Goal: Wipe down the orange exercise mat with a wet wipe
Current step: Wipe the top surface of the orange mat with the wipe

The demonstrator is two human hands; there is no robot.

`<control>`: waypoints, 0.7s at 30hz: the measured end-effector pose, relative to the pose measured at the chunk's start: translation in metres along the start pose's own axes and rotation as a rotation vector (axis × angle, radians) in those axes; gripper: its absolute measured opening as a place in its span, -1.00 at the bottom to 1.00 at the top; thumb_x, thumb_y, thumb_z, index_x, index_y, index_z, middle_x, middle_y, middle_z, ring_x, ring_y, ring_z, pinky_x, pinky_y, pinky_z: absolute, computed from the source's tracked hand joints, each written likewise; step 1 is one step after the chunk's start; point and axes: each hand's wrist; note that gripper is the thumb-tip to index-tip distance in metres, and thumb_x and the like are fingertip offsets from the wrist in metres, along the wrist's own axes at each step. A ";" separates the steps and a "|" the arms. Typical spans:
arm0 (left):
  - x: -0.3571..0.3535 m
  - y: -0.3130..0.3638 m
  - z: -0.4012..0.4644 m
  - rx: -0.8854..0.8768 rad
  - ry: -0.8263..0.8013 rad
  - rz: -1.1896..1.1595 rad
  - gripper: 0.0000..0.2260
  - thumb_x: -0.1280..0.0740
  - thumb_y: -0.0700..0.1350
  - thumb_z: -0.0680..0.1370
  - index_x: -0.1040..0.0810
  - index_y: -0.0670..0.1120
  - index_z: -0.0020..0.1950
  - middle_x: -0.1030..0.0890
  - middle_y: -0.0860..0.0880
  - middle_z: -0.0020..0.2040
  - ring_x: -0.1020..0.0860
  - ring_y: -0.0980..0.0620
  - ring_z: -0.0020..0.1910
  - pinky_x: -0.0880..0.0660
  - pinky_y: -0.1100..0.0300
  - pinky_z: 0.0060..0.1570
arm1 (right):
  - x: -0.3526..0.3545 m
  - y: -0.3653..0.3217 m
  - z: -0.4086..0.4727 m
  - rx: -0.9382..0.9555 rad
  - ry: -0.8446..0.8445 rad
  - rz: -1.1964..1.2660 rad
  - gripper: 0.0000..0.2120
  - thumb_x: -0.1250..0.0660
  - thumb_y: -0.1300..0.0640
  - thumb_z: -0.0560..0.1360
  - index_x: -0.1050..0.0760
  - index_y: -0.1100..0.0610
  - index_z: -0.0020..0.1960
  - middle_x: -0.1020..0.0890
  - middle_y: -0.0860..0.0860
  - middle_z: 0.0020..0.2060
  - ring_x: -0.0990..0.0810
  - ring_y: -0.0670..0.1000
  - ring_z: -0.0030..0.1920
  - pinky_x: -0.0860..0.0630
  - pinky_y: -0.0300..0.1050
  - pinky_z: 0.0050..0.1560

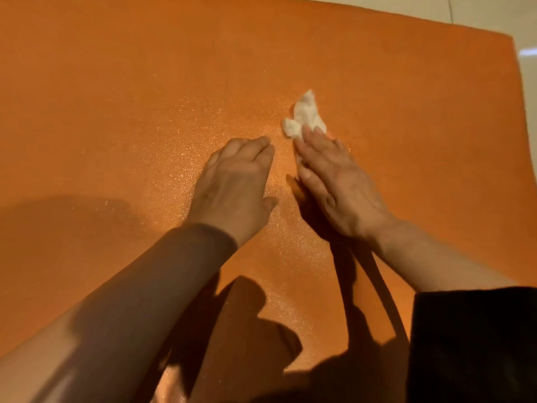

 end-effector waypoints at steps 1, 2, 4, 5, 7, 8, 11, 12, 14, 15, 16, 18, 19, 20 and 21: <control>0.001 -0.002 0.004 -0.001 -0.008 0.008 -0.33 -0.43 0.04 0.49 -0.25 -0.08 0.52 -0.25 0.02 0.52 -0.21 0.01 0.44 -0.12 0.13 0.42 | 0.002 0.003 0.005 -0.048 0.031 -0.022 -0.40 0.13 -0.17 0.61 -0.16 0.11 0.55 -0.13 0.01 0.55 0.01 -0.10 0.54 0.17 -0.16 0.53; 0.003 -0.004 0.008 -0.003 -0.012 0.018 -0.33 -0.43 0.04 0.48 -0.26 -0.09 0.52 -0.25 0.01 0.52 -0.21 0.00 0.45 -0.13 0.12 0.42 | 0.002 0.004 0.008 -0.080 0.059 -0.040 -0.39 0.13 -0.17 0.61 -0.17 0.12 0.54 -0.14 0.03 0.55 -0.01 -0.08 0.54 0.17 -0.18 0.52; 0.007 -0.009 0.018 -0.013 -0.006 0.039 -0.33 -0.44 0.03 0.48 -0.28 -0.12 0.51 -0.27 -0.02 0.52 -0.22 -0.03 0.45 -0.15 0.11 0.42 | -0.002 -0.003 0.007 -0.070 0.089 -0.047 -0.39 0.11 -0.17 0.62 -0.20 0.16 0.54 -0.17 0.07 0.54 -0.05 0.00 0.55 0.14 -0.13 0.54; 0.010 -0.012 0.024 -0.021 0.001 0.050 -0.33 -0.43 0.02 0.48 -0.27 -0.12 0.51 -0.26 -0.02 0.52 -0.22 -0.03 0.45 -0.15 0.11 0.43 | -0.004 -0.008 0.007 -0.031 0.093 -0.037 -0.39 0.10 -0.15 0.63 -0.20 0.19 0.53 -0.17 0.09 0.54 -0.07 0.04 0.55 0.11 -0.10 0.55; 0.014 -0.017 0.038 -0.029 0.006 0.062 -0.34 -0.40 0.02 0.50 -0.23 -0.10 0.53 -0.23 0.00 0.53 -0.17 -0.01 0.47 -0.11 0.12 0.45 | -0.008 -0.012 0.012 0.055 0.067 -0.046 -0.41 0.10 -0.13 0.65 -0.20 0.21 0.53 -0.18 0.11 0.53 -0.08 0.05 0.55 0.07 -0.08 0.55; 0.016 -0.019 0.045 -0.027 0.001 0.068 -0.34 -0.39 0.03 0.51 -0.21 -0.08 0.54 -0.21 0.02 0.54 -0.15 0.00 0.48 -0.10 0.13 0.46 | -0.006 -0.010 0.020 0.072 0.050 -0.066 -0.40 0.10 -0.14 0.65 -0.19 0.20 0.54 -0.17 0.10 0.54 -0.07 0.04 0.55 0.09 -0.10 0.55; 0.020 -0.022 0.061 -0.045 -0.010 0.106 -0.33 -0.40 0.06 0.51 -0.21 -0.07 0.53 -0.19 0.02 0.55 -0.14 0.01 0.49 -0.09 0.12 0.45 | 0.003 0.003 0.050 -0.014 0.073 -0.093 -0.39 0.13 -0.16 0.62 -0.12 0.14 0.57 -0.10 0.05 0.56 -0.01 -0.02 0.56 0.18 -0.19 0.52; 0.022 -0.024 0.067 -0.057 -0.019 0.119 -0.33 -0.40 0.06 0.51 -0.21 -0.07 0.53 -0.18 0.02 0.55 -0.13 0.00 0.49 -0.08 0.12 0.46 | 0.006 0.007 0.058 -0.065 0.106 -0.094 -0.38 0.14 -0.17 0.61 -0.11 0.13 0.57 -0.09 0.04 0.56 -0.01 -0.02 0.56 0.19 -0.19 0.52; 0.026 -0.028 0.075 -0.068 -0.031 0.133 -0.34 -0.38 0.06 0.52 -0.20 -0.07 0.53 -0.17 0.01 0.55 -0.13 0.00 0.50 -0.08 0.11 0.46 | 0.006 0.008 0.066 -0.139 0.152 -0.103 -0.35 0.16 -0.19 0.60 -0.12 0.15 0.56 -0.10 0.06 0.56 -0.02 0.00 0.56 0.16 -0.15 0.53; 0.029 -0.030 0.080 -0.078 -0.027 0.141 -0.36 -0.37 0.05 0.53 -0.20 -0.07 0.53 -0.17 0.00 0.55 -0.13 -0.01 0.50 -0.08 0.11 0.45 | 0.005 0.004 0.068 -0.145 0.163 -0.107 -0.34 0.16 -0.19 0.60 -0.13 0.16 0.56 -0.10 0.08 0.56 -0.02 0.02 0.56 0.15 -0.12 0.54; 0.032 -0.033 0.085 -0.089 -0.023 0.153 -0.38 -0.35 0.04 0.54 -0.21 -0.07 0.53 -0.18 0.00 0.55 -0.14 -0.01 0.50 -0.09 0.12 0.44 | 0.004 0.000 0.070 -0.126 0.161 -0.106 -0.33 0.17 -0.20 0.60 -0.12 0.18 0.56 -0.10 0.09 0.56 -0.01 0.03 0.56 0.15 -0.11 0.54; 0.036 -0.036 0.092 -0.109 -0.019 0.175 -0.42 -0.33 0.02 0.56 -0.22 -0.08 0.53 -0.20 -0.01 0.54 -0.17 -0.02 0.48 -0.11 0.12 0.43 | 0.006 -0.004 0.077 -0.061 0.133 -0.097 -0.33 0.18 -0.19 0.60 -0.10 0.18 0.56 -0.08 0.09 0.56 0.01 0.02 0.56 0.17 -0.13 0.54; 0.037 -0.037 0.096 -0.115 -0.017 0.184 -0.43 -0.32 0.02 0.56 -0.24 -0.09 0.52 -0.22 -0.01 0.53 -0.18 -0.03 0.47 -0.13 0.11 0.42 | 0.009 -0.001 0.083 -0.044 0.124 -0.096 -0.34 0.18 -0.19 0.60 -0.09 0.17 0.57 -0.07 0.08 0.56 0.02 0.00 0.56 0.19 -0.15 0.53; 0.039 -0.038 0.099 -0.117 -0.016 0.193 -0.44 -0.33 0.02 0.55 -0.26 -0.08 0.50 -0.24 -0.01 0.52 -0.20 -0.04 0.46 -0.15 0.10 0.40 | 0.012 0.005 0.090 -0.046 0.125 -0.100 -0.34 0.19 -0.19 0.60 -0.07 0.16 0.58 -0.06 0.07 0.57 0.03 -0.02 0.56 0.20 -0.17 0.53; 0.040 -0.039 0.102 -0.119 -0.019 0.199 -0.45 -0.34 0.03 0.54 -0.29 -0.08 0.48 -0.25 -0.01 0.52 -0.21 -0.04 0.46 -0.17 0.09 0.39 | 0.014 0.012 0.096 -0.070 0.131 -0.106 -0.34 0.19 -0.20 0.61 -0.04 0.15 0.58 -0.05 0.06 0.57 0.04 -0.03 0.56 0.20 -0.17 0.52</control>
Point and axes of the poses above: each hand's wrist, its own z-axis towards the middle knuckle, its own x-axis out of the back of the hand, y = z × x
